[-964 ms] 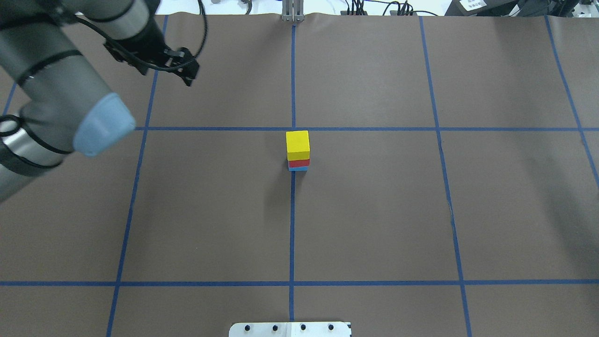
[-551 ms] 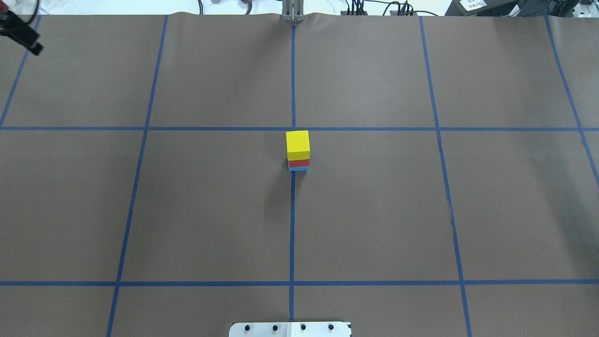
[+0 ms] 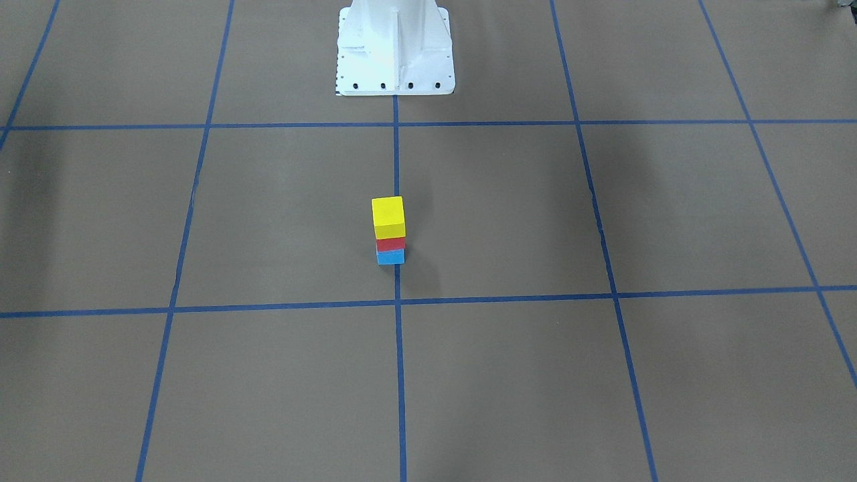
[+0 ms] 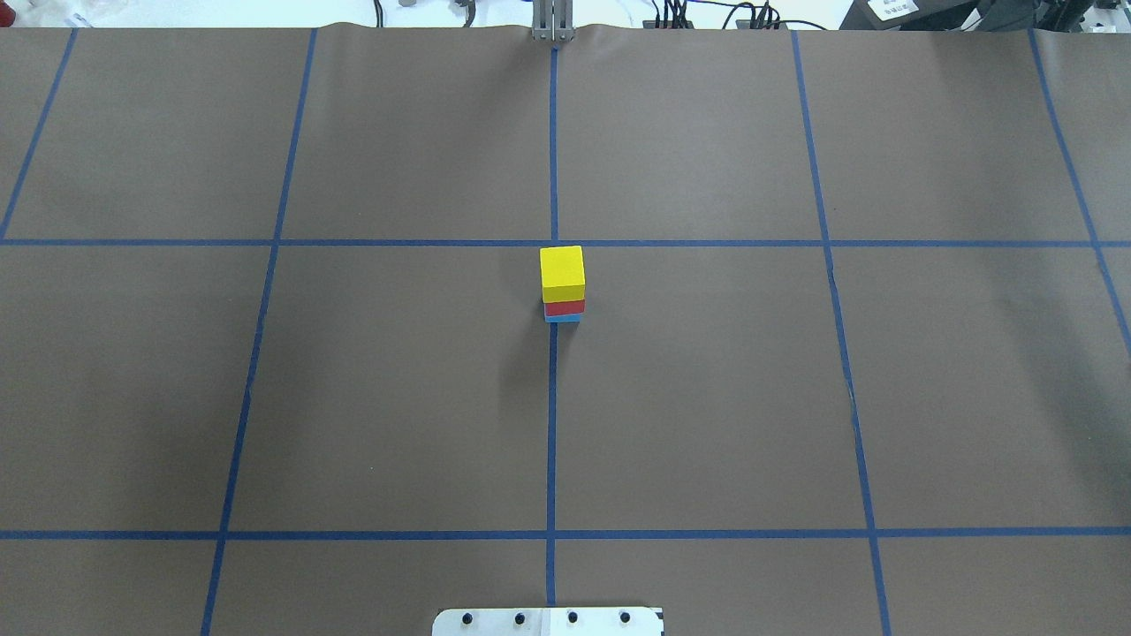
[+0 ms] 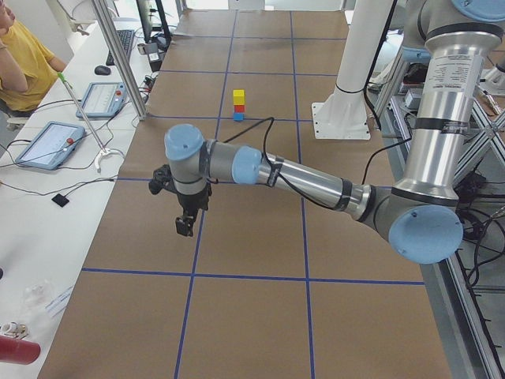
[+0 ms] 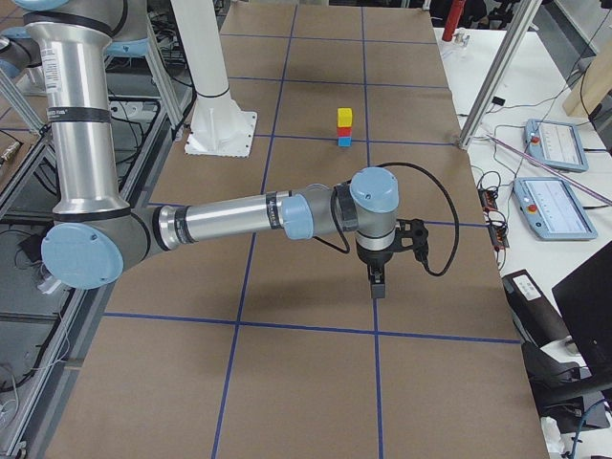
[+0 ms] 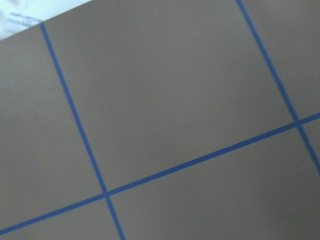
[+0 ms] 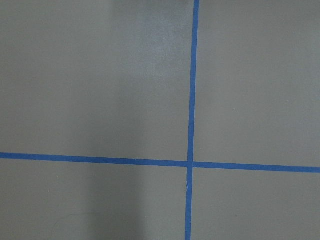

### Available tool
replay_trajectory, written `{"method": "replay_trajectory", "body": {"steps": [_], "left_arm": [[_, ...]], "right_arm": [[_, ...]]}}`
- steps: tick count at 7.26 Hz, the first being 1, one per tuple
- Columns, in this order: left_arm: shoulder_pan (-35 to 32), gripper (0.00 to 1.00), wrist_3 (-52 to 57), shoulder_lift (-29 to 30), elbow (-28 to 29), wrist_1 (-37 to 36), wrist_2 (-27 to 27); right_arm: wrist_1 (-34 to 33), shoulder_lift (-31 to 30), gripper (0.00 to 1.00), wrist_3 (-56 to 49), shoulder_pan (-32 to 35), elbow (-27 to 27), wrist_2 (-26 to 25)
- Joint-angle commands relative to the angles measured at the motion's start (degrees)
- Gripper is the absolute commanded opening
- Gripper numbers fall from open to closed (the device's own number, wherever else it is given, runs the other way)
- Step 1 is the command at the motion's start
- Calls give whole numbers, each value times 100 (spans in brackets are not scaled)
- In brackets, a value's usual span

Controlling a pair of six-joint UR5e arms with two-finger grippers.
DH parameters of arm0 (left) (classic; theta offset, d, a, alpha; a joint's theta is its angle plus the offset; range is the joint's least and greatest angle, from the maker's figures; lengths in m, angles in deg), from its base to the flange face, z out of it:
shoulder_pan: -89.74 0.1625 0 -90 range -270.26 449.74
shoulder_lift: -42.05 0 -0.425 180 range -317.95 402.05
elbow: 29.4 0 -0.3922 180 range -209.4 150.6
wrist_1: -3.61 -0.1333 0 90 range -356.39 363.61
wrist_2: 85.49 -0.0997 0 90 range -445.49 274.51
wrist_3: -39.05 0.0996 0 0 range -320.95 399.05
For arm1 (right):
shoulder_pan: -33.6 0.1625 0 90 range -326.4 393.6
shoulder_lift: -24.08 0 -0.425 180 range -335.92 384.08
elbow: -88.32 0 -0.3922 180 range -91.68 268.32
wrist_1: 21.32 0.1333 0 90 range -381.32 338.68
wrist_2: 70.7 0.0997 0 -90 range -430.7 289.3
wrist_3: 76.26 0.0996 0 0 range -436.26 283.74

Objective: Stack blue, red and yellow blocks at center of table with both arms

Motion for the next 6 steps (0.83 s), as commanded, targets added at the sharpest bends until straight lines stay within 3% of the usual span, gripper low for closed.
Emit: {"method": "replay_trajectory", "body": {"steps": [1, 6], "left_arm": [[-33, 100, -191, -550, 472, 705, 34], [-16, 100, -272, -533, 464, 766, 17]], "right_arm": [[-50, -57, 100, -12, -78, 229, -44], [2, -224, 100, 14, -149, 186, -140]]}}
